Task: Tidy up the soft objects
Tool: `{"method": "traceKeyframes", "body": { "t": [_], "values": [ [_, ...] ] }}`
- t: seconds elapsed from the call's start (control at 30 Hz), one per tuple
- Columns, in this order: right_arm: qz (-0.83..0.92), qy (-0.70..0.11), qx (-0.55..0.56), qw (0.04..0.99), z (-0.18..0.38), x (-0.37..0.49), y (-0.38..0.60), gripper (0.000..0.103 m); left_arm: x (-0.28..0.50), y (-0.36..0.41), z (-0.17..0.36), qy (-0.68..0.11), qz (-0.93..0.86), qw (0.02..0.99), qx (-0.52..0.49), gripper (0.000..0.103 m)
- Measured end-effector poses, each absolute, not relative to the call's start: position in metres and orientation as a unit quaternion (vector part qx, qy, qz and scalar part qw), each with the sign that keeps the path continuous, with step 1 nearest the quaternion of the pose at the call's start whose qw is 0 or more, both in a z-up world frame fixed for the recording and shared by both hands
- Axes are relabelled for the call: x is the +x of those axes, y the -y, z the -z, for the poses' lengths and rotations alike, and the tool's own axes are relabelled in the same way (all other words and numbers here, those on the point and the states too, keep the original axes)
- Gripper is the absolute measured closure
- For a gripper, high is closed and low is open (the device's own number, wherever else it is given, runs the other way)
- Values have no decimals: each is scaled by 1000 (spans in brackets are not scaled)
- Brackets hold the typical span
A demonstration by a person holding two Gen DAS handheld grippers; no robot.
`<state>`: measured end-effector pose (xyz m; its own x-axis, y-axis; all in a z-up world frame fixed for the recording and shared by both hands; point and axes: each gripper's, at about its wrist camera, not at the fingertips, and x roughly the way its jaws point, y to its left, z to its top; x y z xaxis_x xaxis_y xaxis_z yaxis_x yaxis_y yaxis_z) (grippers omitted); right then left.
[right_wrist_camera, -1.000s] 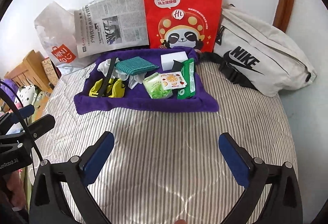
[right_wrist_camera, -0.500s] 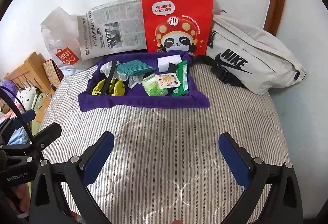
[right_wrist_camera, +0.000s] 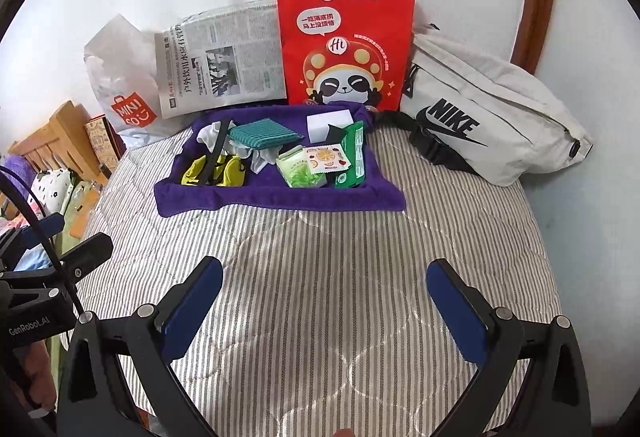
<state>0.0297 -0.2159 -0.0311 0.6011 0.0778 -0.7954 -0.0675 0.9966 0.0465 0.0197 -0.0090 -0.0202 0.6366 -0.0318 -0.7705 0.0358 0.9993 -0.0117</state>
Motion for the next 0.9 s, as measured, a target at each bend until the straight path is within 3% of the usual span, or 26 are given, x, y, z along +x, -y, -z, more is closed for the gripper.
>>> {"method": "traceKeyframes", "body": {
  "t": [0.9],
  "values": [
    [-40,-437,7,899,23,20,222,2,14,10,17,-429,11,903,10,2]
  ]
}}
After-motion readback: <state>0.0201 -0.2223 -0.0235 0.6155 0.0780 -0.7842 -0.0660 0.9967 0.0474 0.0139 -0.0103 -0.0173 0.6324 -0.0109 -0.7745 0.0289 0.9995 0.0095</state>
